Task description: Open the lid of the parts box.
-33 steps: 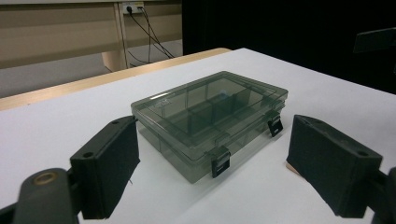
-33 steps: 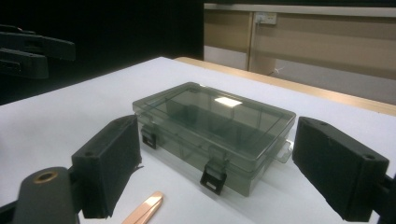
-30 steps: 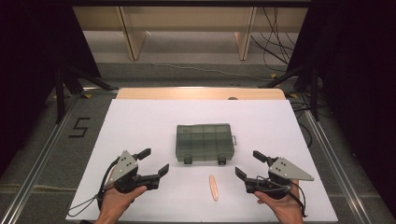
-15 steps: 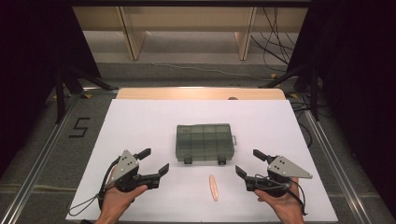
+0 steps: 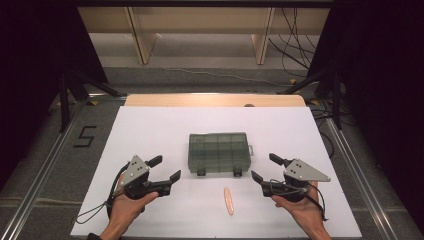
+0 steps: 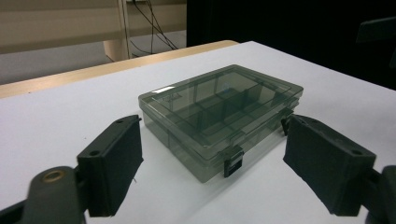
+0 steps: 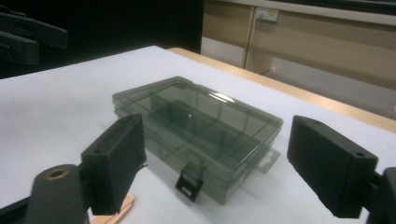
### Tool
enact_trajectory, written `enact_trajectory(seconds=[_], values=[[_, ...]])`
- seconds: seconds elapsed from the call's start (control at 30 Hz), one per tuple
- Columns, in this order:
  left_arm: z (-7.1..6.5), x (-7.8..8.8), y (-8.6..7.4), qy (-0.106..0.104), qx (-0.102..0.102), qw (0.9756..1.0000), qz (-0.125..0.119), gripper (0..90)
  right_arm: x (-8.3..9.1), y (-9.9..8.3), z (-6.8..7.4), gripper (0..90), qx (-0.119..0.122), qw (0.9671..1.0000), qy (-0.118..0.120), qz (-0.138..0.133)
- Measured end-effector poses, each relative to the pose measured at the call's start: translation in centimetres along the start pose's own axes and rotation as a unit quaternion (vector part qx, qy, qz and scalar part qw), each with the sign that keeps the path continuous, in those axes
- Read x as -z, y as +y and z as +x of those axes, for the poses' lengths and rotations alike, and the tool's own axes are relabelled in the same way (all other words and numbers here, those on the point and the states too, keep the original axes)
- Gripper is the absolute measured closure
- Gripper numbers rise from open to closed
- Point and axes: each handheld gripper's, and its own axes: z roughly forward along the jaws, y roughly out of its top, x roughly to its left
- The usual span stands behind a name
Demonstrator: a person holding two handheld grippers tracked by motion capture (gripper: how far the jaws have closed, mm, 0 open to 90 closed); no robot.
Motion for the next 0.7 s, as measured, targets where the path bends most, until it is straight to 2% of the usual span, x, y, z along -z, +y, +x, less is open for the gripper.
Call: enact_trajectory(seconds=[0.23,0.27,0.37,0.4,0.43,0.47,0.63,0.7], values=[[1.1,-1.2,0.1,0.006,-0.003,0.9998,0.021,27.2,-0.8,0.7,-1.5,30.6,0.004,1.0000,0.007,0.005],[1.2,-1.4,0.1,0.008,-0.001,0.9997,0.024,30.8,-1.1,0.8,-2.1,34.5,0.004,0.9999,0.009,0.004],[1.8,-2.2,0.1,0.004,-0.006,0.9993,0.038,36.0,-1.4,0.8,-2.8,39.4,0.017,0.9998,0.007,0.006],[1.9,-2.4,0.1,0.007,-0.004,0.9991,0.041,39.6,-1.6,0.8,-3.3,45.3,0.015,0.9996,0.008,0.021],[2.2,-2.6,0.1,0.008,-0.009,0.9989,0.044,42.5,-1.8,0.8,-3.6,48.4,0.016,0.9995,0.012,0.023],[2.6,-3.0,0.1,0.011,-0.010,0.9986,0.051,44.9,-2.1,0.7,-3.9,50.7,0.025,0.9994,0.013,0.020],[3.7,-4.2,-0.2,0.006,-0.019,0.9973,0.070,63.4,-3.2,0.4,-4.9,63.2,0.035,0.9978,0.021,0.051],[4.0,-4.6,-0.3,0.011,-0.022,0.9967,0.077,70.0,-3.7,0.2,-5.3,67.8,0.035,0.9972,0.025,0.061]])
